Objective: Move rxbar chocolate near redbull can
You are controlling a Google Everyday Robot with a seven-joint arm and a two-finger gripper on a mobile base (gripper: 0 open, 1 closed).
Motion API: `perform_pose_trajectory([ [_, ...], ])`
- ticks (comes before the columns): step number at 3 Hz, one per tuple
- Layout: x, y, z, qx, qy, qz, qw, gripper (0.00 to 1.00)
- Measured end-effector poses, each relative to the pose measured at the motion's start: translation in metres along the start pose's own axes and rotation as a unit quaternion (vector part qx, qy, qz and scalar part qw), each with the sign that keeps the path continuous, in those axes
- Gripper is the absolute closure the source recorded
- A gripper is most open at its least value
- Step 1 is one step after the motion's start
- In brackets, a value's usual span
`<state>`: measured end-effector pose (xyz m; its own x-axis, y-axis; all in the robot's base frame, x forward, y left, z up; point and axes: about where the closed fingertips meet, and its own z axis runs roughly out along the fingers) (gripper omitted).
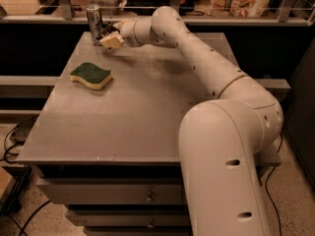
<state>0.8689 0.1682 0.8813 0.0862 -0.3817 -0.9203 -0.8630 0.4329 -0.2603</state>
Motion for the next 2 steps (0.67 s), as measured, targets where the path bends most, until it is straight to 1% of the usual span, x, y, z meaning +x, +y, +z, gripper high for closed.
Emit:
perform_pose_trajectory([
  [1,0.0006,0.0032,0.0043,-0.003,0.0,0.001,1.0,0.0],
  [2,0.0007,0.0033,0.0044,-0.003,0.0,0.001,1.0,0.0],
])
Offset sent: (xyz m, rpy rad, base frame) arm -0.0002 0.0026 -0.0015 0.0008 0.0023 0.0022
